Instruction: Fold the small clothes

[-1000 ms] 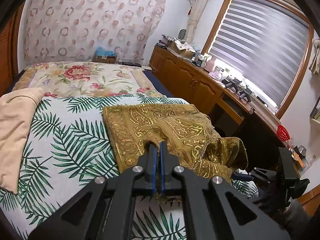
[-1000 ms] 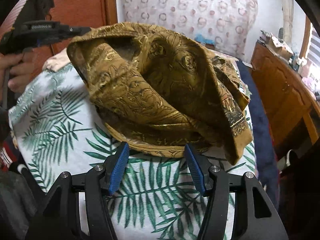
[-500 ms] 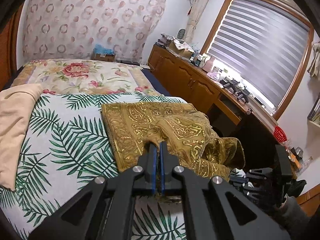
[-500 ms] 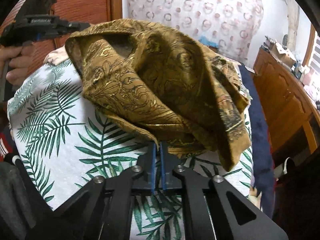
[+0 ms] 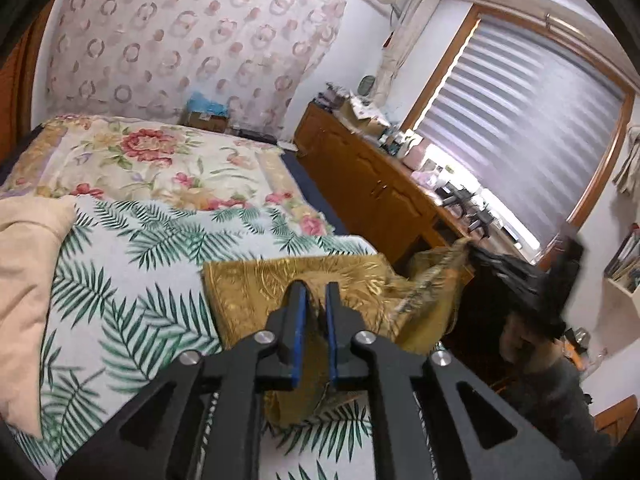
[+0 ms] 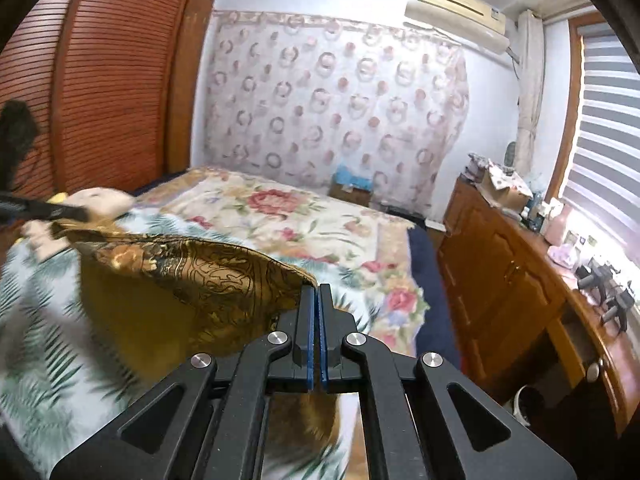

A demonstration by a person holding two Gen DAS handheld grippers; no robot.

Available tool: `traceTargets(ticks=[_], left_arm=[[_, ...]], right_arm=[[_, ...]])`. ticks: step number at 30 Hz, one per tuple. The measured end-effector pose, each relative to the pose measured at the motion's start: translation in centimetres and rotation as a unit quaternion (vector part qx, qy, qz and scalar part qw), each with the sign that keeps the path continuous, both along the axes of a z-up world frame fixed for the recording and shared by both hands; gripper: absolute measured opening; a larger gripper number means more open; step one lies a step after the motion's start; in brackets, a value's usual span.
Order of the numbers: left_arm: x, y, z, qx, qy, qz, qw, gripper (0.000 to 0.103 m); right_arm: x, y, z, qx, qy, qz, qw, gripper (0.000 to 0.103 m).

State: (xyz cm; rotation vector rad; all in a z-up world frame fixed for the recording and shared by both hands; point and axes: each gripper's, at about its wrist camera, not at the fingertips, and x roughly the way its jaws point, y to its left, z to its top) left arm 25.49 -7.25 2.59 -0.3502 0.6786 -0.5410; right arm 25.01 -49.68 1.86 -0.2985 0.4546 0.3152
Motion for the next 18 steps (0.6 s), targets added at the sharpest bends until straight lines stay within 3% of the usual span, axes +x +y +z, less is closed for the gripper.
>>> traceTargets(ticks=[4, 12, 15, 17, 18], left_arm=[[0.6, 0.4, -0.5, 0.040, -0.003, 0.001, 0.9992, 0.016], [2.7, -1.8, -4.0, 0.094, 0.035, -0.032, 0.9944, 0.017], [3.9, -2.4, -5.3, 0.103, 0.049, -0.034, 0.9929, 0.017], [4.8, -2.5, -5.8, 0.108, 0.056, -0.027, 0.9922, 0.017], [5.2, -2.6, -5.9, 0.109, 0.057, -0.026, 0.9921, 0.017]], right_arm=[[5.9, 1.1, -1.7, -0.015, 0.027, -0.006, 1.000, 0.000], [13.8, 1.4, -6.6, -0.043, 0.103, -0.062, 0.992, 0.000], [15.0, 0.1, -6.8, -0.011, 0.116, -0.079, 0.990, 0.001], [14.7, -1.2, -6.2, 0.020, 0.115, -0.090, 0.989, 0.018], [14.0, -1.5, -6.0, 0.030, 0.114, -0.085, 0.989, 0.032]])
